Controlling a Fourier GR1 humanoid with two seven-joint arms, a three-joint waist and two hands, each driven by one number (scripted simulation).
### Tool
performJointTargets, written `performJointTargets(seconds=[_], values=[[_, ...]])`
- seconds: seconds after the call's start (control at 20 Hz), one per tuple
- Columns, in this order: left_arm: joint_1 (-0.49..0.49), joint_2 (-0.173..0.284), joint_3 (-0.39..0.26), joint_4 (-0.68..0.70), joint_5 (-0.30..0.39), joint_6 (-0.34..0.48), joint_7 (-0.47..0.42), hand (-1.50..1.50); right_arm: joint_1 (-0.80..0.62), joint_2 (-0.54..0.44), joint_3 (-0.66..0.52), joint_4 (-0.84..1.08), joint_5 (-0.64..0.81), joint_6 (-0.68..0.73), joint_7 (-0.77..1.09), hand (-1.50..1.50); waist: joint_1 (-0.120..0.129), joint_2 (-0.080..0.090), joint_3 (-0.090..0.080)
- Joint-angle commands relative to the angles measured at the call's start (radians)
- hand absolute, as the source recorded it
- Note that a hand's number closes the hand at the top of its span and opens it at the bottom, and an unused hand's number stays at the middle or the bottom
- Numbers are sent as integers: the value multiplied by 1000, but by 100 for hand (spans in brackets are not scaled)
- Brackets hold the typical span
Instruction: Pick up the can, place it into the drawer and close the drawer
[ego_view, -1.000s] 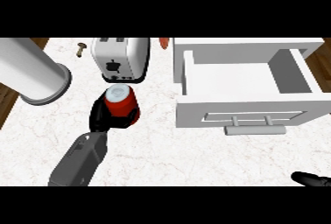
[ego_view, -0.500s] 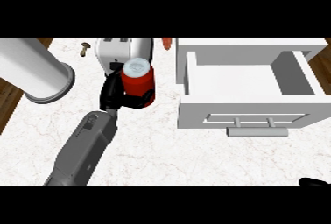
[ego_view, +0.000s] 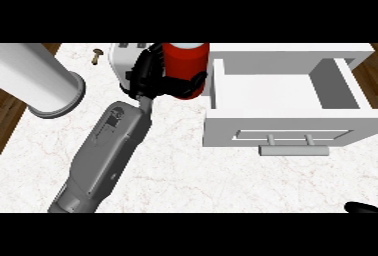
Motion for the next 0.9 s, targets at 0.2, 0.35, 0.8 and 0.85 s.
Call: performJointTargets(seconds=[0.2, 0.35, 0.8, 0.85], values=[[-217, -44, -13, 14, -60, 84, 161, 150, -107, -42, -18, 63, 17, -24, 27, -150, -6, 5, 0], [-249, -45, -71, -27, -83, 152, 251, 150, -19, 14, 34, -87, 28, -45, 110, -150, -9, 1, -1], [-611, -46, -19, 302, 21, 180, 274, 150, -40, -1, 16, 6, 10, -6, 11, -150, -43, 10, 1], [-566, -46, -46, 354, 37, 170, 186, 150, -47, -10, 10, -26, -5, -14, 59, -150, -46, 11, 0]])
